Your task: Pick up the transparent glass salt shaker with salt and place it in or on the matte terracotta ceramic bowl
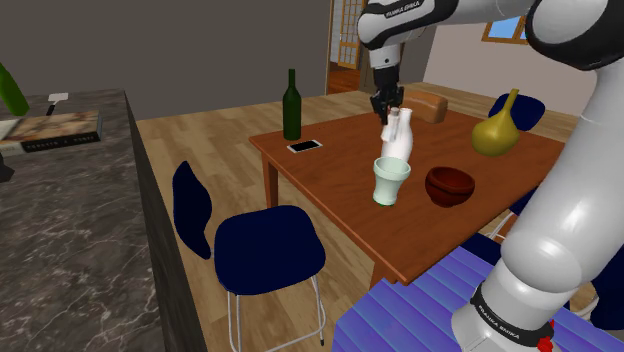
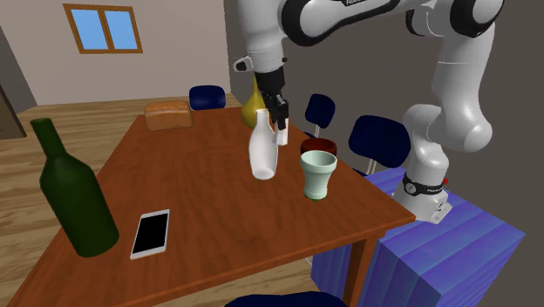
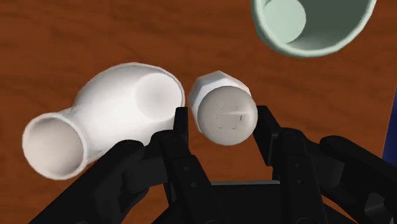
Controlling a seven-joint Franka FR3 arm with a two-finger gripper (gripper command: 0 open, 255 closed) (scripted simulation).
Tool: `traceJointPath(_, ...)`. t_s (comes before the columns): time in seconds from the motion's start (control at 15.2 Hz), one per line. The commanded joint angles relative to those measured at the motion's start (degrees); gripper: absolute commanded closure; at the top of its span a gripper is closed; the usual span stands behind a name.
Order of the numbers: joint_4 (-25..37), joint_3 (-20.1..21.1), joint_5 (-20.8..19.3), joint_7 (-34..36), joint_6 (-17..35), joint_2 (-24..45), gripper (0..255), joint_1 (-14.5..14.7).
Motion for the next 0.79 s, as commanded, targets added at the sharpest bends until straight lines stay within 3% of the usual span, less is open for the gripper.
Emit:
traceJointPath(0.0, -4.5, -0.6, -0.8, -1.0, 0.7, -4.1, 255, -0.6)
traceJointPath(0.73, -23.9, -5.4, -6.7, -8.3, 2.8, -23.1, 255, -5.4)
